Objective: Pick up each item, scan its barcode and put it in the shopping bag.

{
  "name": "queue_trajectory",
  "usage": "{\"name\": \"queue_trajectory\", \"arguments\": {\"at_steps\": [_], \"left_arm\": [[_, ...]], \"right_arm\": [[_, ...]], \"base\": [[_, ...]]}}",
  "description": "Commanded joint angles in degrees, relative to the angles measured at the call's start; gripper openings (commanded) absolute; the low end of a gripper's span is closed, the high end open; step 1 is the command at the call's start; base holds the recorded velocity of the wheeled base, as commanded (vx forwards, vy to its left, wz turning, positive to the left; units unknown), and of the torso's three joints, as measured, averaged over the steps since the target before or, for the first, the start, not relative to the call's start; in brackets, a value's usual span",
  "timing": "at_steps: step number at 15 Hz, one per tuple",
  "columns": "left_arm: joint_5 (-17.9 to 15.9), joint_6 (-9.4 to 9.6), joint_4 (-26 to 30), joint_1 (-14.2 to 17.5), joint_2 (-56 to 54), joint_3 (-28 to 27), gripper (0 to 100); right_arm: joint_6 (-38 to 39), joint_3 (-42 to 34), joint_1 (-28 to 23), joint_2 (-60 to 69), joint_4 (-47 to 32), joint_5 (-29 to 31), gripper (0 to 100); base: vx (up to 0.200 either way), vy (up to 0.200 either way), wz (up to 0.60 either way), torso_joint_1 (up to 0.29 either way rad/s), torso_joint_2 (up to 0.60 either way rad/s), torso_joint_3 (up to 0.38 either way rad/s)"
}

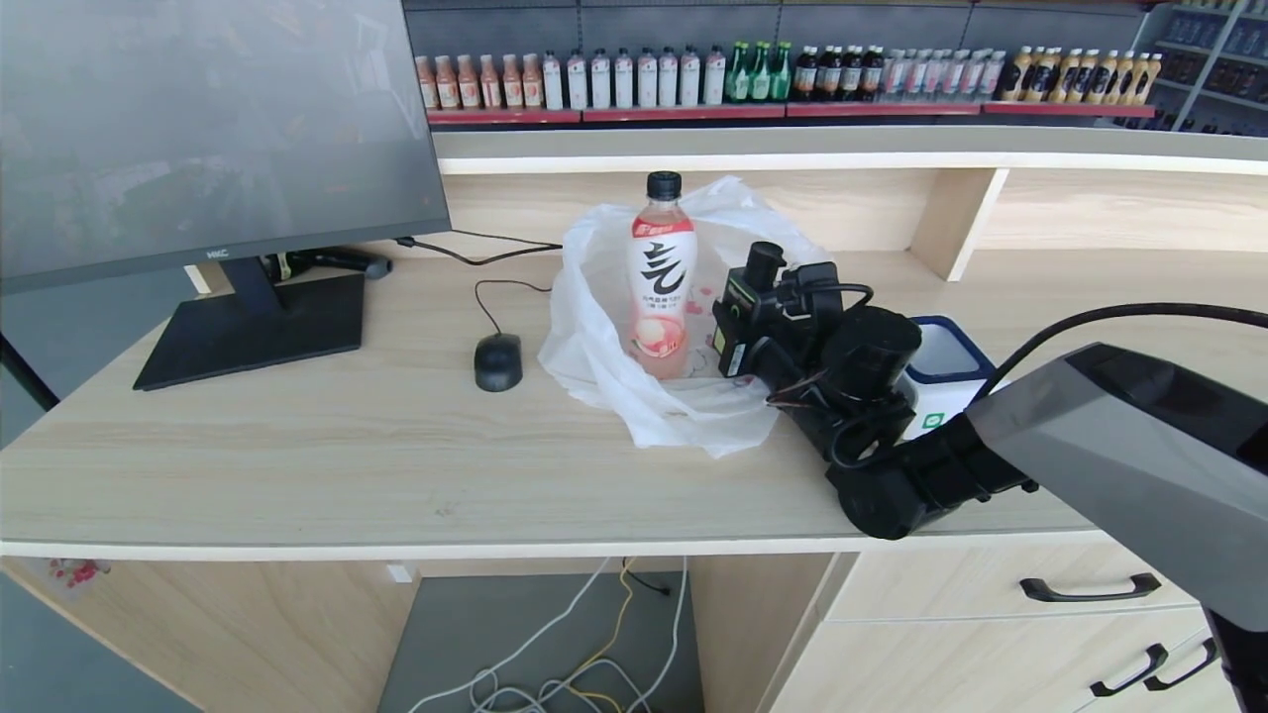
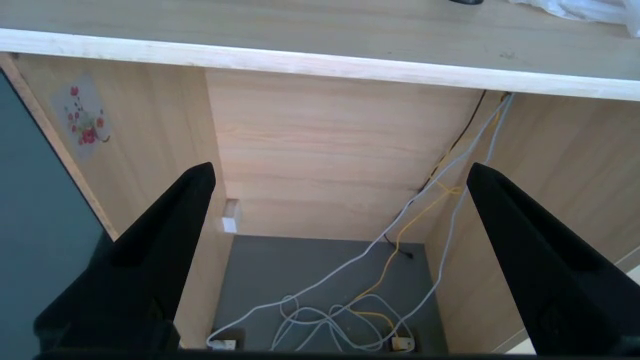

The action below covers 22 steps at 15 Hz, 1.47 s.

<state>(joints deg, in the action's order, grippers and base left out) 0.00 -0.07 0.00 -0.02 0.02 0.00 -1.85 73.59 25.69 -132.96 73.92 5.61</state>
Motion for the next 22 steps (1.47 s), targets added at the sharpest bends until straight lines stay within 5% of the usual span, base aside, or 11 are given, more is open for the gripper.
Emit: {"name": "queue_trajectory", "arguments": {"at_steps": [1, 22], "left_arm": [[0.0, -0.01, 0.0, -0.1, 0.0, 0.0, 100], [0.0, -0.01, 0.0, 0.0, 0.0, 0.0, 100]], "right_arm": [[0.0, -0.3, 0.0, -0.9, 0.2, 0.0, 0], [-3.5, 4.0, 0.2, -2.9, -5.9, -1.1, 0]], "base": [[0.000, 0.000, 0.00, 0.000, 0.00, 0.000], [0.000, 0.000, 0.00, 0.000, 0.00, 0.000]]}}
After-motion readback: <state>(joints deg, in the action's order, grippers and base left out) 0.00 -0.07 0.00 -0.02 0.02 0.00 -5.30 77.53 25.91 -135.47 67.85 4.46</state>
